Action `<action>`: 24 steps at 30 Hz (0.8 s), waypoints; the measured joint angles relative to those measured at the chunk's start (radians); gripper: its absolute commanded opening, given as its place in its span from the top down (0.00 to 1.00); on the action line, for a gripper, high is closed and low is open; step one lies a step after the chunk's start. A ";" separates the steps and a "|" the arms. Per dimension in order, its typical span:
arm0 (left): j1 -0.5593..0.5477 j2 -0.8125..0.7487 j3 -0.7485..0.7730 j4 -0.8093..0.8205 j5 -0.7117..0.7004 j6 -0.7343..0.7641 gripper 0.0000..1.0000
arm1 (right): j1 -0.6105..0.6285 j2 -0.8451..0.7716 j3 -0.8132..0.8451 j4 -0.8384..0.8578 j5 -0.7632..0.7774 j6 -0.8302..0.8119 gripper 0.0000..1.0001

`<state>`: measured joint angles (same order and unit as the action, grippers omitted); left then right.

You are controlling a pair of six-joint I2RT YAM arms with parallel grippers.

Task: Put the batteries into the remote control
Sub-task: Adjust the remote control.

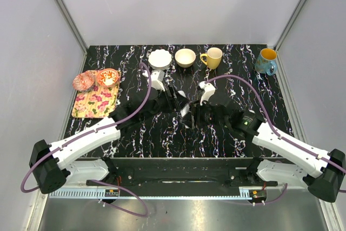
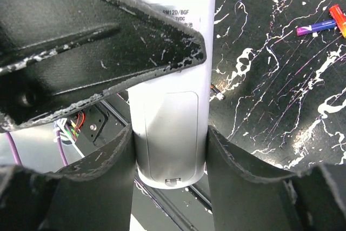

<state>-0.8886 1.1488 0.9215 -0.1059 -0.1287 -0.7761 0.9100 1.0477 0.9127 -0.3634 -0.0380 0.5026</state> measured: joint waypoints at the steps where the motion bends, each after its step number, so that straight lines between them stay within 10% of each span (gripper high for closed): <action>1: -0.001 0.000 0.000 0.004 0.000 0.000 0.37 | 0.002 0.000 0.000 0.000 0.001 0.000 1.00; 11: -0.010 0.048 0.009 0.012 0.000 0.008 0.43 | 0.006 0.000 0.000 -0.002 0.004 0.003 1.00; 20: -0.029 0.050 0.021 0.074 0.017 -0.024 1.00 | 0.011 0.004 0.000 0.008 0.009 0.004 1.00; 23: -0.032 0.055 0.032 0.074 0.012 -0.002 1.00 | 0.014 0.003 0.000 0.020 0.020 0.007 1.00; 24: -0.030 0.057 0.032 0.074 0.013 -0.001 1.00 | 0.014 0.003 0.000 0.020 0.021 0.007 0.86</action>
<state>-0.9188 1.2057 0.9531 -0.0315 -0.1162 -0.7769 0.9241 1.0508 0.9127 -0.3435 -0.0174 0.5095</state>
